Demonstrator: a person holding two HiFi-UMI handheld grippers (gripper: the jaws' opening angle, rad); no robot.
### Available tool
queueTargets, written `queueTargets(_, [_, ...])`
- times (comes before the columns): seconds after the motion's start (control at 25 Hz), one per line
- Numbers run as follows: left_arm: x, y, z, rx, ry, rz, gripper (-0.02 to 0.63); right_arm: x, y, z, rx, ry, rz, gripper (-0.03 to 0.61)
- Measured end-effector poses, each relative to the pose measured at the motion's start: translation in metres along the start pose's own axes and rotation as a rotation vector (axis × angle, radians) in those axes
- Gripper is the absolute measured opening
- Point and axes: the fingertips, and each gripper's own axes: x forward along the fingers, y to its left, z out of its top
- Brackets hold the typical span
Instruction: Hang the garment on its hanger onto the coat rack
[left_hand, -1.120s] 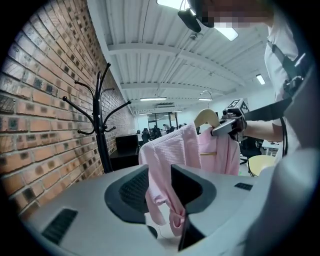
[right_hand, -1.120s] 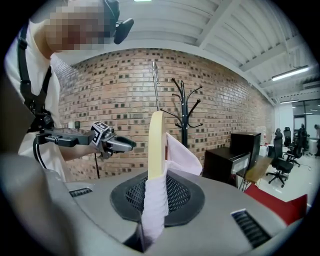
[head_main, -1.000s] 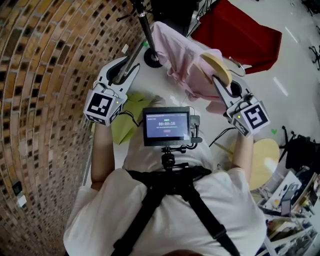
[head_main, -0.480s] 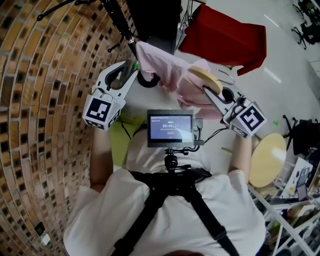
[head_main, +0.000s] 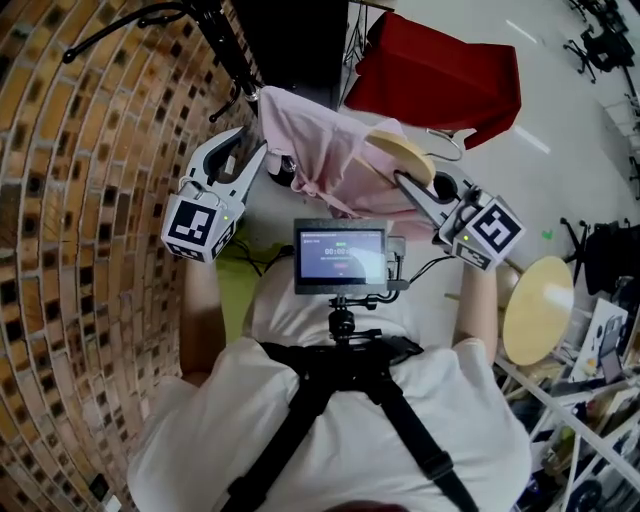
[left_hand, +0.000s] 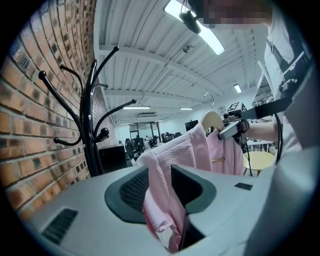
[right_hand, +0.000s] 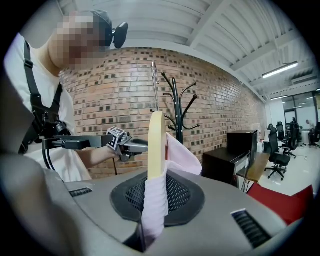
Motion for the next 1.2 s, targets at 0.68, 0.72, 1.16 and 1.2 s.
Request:
queueTargets(0.68, [0.038, 0.035, 0.005, 0.011, 0.045, 0.066, 0.140, 0.034, -0.055, -0.004, -0.023, 0.065, 0.124, 0.009])
queueTargets(0.72, [0.046, 0.036, 0.008, 0.014, 0.050, 0.074, 0.140, 0.034, -0.064, -0.003, -0.024, 0.065, 0.137, 0.009])
queueTargets(1.16, [0.155, 0.022, 0.054, 0.044, 0.097, 0.182, 0.140, -0.010, -0.182, 0.000, -0.043, 0.052, 0.296, 0.009])
queueTargets(1.2, [0.169, 0.019, 0.063, 0.057, 0.095, 0.191, 0.139, -0.016, -0.197, 0.002, -0.049, 0.051, 0.318, 0.009])
